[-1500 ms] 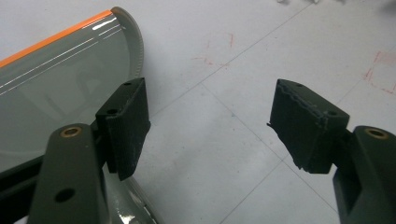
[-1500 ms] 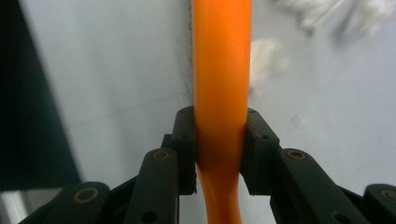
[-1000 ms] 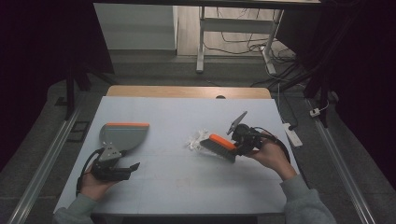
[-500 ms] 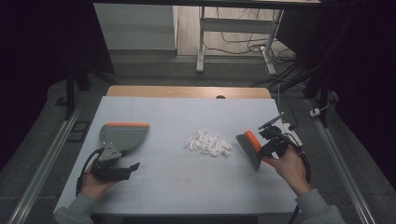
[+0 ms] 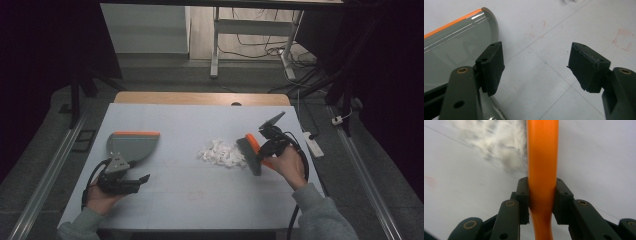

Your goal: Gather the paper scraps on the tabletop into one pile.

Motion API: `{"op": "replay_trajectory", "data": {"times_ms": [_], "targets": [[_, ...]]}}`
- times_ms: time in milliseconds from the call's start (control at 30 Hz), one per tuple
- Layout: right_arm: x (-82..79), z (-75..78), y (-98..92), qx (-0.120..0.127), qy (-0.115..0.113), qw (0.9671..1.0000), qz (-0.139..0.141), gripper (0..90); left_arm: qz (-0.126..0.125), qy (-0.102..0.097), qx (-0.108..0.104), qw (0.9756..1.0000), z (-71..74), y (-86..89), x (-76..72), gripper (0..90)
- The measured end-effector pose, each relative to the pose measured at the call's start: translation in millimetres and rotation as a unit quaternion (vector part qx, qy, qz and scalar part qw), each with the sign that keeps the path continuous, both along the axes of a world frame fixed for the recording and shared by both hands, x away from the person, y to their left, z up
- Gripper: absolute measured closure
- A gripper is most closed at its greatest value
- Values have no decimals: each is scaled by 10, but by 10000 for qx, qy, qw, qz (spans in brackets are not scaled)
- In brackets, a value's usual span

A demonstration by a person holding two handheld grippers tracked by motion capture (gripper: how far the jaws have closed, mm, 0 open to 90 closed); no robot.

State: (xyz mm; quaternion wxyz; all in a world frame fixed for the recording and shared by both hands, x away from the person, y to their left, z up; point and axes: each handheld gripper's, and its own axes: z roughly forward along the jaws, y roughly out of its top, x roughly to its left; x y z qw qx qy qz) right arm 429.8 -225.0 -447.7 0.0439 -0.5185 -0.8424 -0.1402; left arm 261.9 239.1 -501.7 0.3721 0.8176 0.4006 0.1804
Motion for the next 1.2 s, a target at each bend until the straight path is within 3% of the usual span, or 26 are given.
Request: {"op": "replay_trajectory", "data": {"times_ms": [100,233,500,667,933,1033,1200], "targets": [[27,16,71,119,-108,9999,63,704,-1,3,9,10000,0,-2,-1,292],[27,70,76,449,-237,9987,93,704,7,8,10,10000,-2,-3,-1,292],[-88,285,-198,845,-813,9931,-43,703,17,0,23,10000,-3,-10,0,293],[-183,320,-282,942,-1160,9887,135,703,23,3,34,10000,-2,-16,0,293],[-315,221,-336,893,-1446,9846,398,704,41,1,29,10000,-2,-7,2,293],[-405,195,-394,988,-1675,9799,447,704,53,-3,7,10000,2,-2,3,294],[-618,98,-545,1205,-2120,9687,458,704,75,16,-2,10000,6,-5,17,294]]}}
